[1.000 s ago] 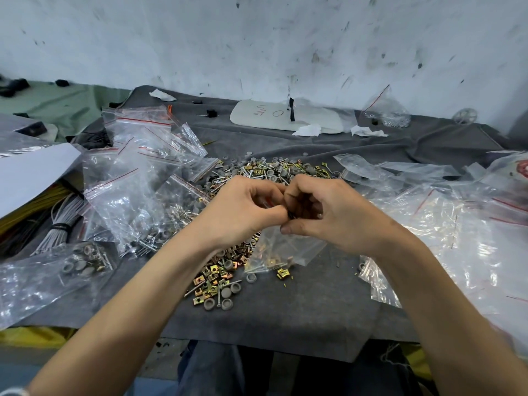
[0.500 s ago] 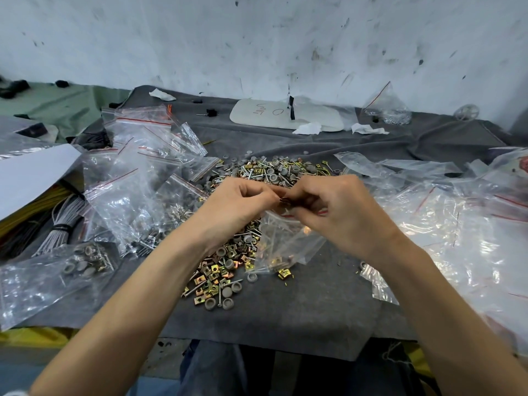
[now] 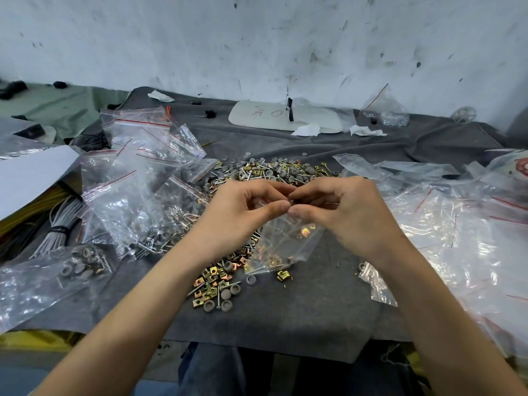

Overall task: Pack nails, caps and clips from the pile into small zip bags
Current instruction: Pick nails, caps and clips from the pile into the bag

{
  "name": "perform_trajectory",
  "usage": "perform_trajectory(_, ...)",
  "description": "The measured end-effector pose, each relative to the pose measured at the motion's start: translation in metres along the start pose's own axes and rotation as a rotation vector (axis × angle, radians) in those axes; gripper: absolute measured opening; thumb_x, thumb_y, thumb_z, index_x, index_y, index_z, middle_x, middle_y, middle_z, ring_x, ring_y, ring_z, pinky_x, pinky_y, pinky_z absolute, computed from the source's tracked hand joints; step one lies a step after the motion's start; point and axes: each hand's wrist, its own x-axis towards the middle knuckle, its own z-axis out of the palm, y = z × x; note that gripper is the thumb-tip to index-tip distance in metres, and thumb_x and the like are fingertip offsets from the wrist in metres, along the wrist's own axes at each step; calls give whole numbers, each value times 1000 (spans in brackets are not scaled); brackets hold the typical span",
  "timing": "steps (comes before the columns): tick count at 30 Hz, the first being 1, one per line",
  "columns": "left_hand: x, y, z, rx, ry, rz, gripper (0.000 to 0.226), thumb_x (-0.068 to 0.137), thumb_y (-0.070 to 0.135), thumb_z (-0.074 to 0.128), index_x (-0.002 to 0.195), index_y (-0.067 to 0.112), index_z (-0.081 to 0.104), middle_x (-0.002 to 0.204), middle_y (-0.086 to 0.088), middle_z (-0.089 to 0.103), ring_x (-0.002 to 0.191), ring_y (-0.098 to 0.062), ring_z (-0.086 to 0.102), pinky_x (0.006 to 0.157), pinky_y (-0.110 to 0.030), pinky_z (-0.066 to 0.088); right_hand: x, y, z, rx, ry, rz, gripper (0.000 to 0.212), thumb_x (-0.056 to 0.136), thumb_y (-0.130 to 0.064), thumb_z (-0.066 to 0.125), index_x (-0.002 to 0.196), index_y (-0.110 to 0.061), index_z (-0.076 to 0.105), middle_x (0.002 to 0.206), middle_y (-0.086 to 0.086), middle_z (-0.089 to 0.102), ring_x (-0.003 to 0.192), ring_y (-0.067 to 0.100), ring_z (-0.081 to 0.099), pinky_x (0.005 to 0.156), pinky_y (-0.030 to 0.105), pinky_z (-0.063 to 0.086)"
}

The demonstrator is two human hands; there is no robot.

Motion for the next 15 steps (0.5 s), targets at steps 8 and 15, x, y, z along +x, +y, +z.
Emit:
perform_trajectory(8, 1, -4, 0, 130, 45, 61, 5, 83, 14, 72, 86, 14, 75, 111, 5, 71, 101, -4, 66, 87, -33, 53, 0, 3, 2, -84, -15, -10, 32, 70, -20, 79, 101, -13, 74, 83, -7, 71, 71, 3, 68, 67, 18, 56)
perform_trajectory(15, -1, -2, 0, 242, 76, 168, 16, 82, 19, 73, 96, 12, 77, 112, 9, 69, 103, -5, 66, 90, -28, 52, -1, 9, 2, -28, 43, -86, 31, 71, -14, 78, 102, -12, 73, 85, 3, 72, 71, 15, 71, 69, 33, 60)
